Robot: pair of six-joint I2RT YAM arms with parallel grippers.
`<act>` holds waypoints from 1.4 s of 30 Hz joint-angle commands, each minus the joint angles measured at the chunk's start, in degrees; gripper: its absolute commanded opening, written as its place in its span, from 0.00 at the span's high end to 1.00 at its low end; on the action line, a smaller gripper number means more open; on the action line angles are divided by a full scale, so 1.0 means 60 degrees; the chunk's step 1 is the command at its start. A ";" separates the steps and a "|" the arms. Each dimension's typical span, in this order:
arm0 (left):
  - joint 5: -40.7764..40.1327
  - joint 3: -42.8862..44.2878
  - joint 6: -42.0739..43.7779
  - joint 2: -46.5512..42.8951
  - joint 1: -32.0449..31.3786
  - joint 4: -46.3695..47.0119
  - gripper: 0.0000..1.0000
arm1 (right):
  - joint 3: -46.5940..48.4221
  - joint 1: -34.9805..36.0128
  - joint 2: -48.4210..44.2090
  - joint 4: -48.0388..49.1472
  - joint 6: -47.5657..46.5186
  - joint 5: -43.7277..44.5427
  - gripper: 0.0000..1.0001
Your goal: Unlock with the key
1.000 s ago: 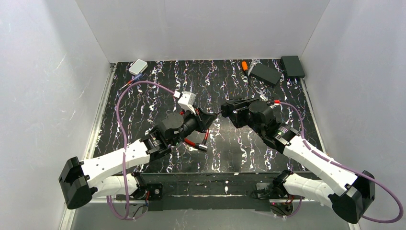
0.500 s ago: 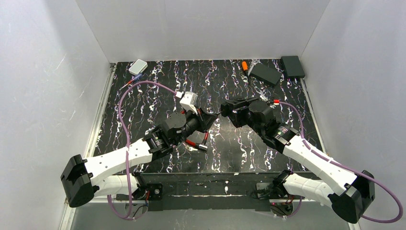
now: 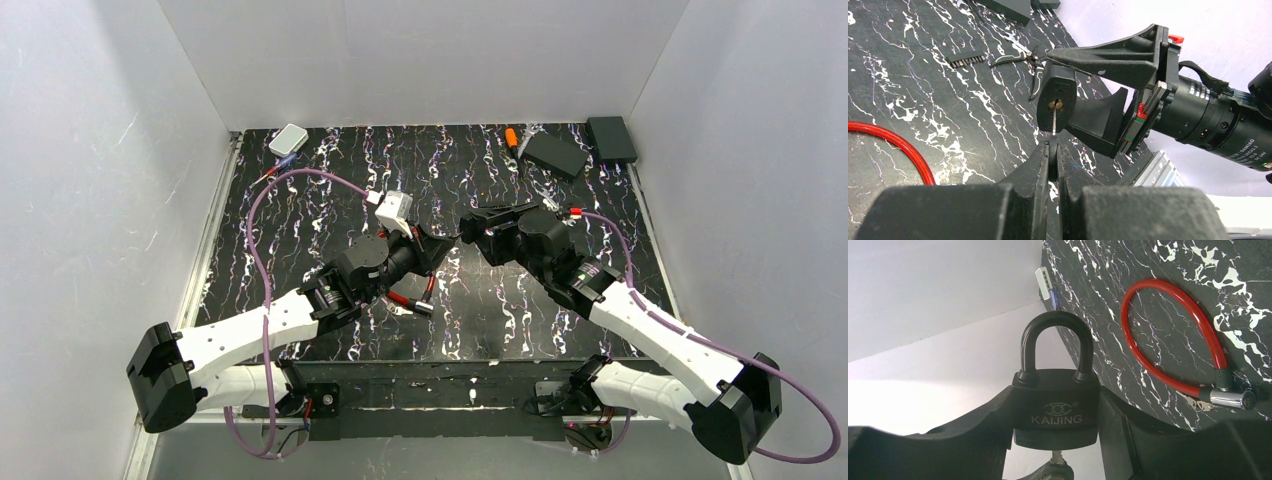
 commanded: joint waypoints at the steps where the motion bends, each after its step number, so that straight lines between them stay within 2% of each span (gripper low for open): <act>1: -0.0209 0.0373 0.0082 -0.0083 -0.0033 0.0235 1.00 | 0.0249 0.0060 -0.0119 0.1223 0.0234 0.0103 0.99; 18: -0.0693 0.0376 0.0371 -0.0070 -0.0024 0.0250 1.00 | 0.0391 0.0056 -0.0047 0.1204 0.0226 -0.0011 0.99; 30: -0.0402 0.0444 0.0330 0.0153 -0.0027 0.0574 1.00 | 0.0462 0.0118 0.0198 0.1302 0.0296 -0.0032 0.99; 42: -0.0876 0.0458 0.0142 0.0419 -0.0024 0.0746 1.00 | 0.0449 0.0202 0.0303 0.1520 0.0319 -0.0161 0.99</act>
